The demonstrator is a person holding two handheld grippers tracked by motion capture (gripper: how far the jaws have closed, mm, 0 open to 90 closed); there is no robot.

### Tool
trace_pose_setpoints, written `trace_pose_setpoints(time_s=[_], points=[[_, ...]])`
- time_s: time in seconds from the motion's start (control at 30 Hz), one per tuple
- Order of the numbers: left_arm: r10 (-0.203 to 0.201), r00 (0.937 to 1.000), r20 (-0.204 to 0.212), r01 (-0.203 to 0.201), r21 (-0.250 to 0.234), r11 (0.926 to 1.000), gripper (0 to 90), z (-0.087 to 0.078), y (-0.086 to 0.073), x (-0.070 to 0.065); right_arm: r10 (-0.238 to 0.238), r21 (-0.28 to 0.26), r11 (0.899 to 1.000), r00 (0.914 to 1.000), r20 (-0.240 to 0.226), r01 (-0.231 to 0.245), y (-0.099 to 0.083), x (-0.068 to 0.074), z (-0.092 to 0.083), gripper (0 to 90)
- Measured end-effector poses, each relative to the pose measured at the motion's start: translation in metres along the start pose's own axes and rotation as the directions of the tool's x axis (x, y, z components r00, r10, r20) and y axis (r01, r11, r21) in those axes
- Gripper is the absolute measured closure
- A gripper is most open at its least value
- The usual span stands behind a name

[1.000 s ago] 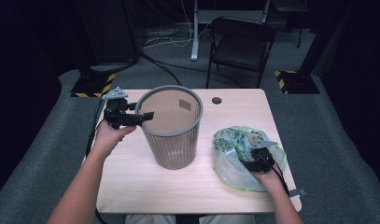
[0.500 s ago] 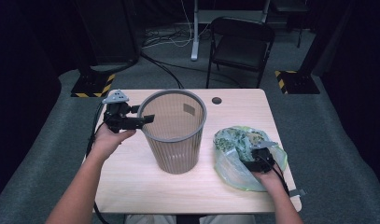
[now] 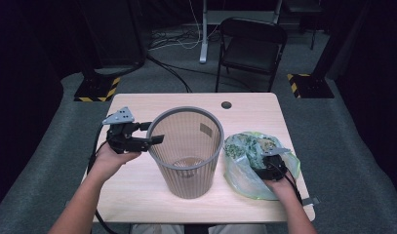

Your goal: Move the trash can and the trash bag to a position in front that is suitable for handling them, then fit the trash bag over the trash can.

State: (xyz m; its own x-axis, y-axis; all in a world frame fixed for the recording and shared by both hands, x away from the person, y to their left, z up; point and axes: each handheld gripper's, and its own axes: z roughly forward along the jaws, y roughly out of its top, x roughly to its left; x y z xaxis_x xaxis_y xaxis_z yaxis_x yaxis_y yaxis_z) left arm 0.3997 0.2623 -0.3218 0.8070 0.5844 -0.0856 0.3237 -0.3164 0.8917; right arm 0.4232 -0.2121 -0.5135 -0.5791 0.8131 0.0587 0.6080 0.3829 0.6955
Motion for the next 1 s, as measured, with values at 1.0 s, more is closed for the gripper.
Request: trace_pose_setpoints(time_s=[1.0], points=[[0.044,0.999,0.007,-0.043,-0.051,0.9977,29.1,-0.024,-0.002,-0.013,-0.053,0.014,0.999,0.9986,0.005,0.053,-0.002,0.005,0.004,31.6]])
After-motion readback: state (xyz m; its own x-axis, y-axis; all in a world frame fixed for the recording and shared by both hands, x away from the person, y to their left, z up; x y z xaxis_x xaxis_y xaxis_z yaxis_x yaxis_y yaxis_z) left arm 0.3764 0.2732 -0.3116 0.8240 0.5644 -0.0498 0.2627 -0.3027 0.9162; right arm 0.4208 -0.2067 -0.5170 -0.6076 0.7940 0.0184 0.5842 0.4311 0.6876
